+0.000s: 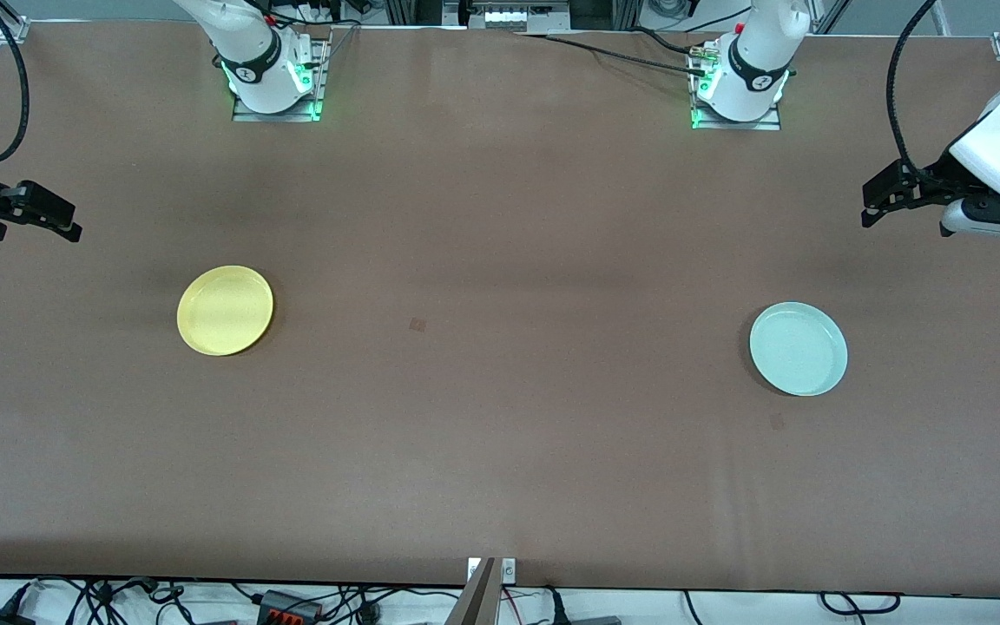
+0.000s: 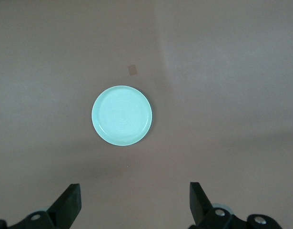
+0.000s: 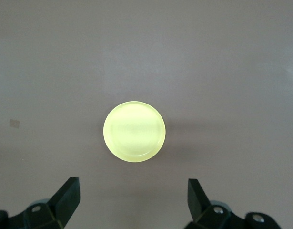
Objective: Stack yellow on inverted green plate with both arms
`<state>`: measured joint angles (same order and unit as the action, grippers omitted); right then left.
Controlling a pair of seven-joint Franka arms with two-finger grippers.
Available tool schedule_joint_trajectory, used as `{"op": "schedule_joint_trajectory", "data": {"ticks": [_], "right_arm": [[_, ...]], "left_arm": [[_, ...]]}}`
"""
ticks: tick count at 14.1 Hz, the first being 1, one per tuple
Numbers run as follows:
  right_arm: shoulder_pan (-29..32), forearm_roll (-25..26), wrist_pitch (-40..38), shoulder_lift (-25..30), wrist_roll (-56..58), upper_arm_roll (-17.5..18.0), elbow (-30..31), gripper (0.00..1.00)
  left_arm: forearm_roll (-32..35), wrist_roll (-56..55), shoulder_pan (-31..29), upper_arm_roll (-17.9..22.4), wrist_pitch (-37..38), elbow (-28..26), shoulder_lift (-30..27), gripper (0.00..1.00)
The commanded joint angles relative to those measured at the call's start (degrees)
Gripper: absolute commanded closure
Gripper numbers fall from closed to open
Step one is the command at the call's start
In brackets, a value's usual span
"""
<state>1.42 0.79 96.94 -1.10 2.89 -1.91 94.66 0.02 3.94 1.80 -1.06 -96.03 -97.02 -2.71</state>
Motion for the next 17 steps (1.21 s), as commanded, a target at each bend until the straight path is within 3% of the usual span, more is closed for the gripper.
{"op": "schedule_joint_trajectory", "data": {"ticks": [1, 17], "right_arm": [[0.25, 0.62, 0.36, 0.65, -0.6, 0.06, 0.79, 0.0], [0.08, 0.44, -1.75, 0.83, 0.36, -0.02, 0.35, 0.0]], "left_arm": [[0.42, 0.01, 0.22, 0.09, 1.02, 0.96, -0.19, 0.0], [0.42, -0.34, 0.22, 0.0, 1.11, 1.74, -0.11, 0.0]]}}
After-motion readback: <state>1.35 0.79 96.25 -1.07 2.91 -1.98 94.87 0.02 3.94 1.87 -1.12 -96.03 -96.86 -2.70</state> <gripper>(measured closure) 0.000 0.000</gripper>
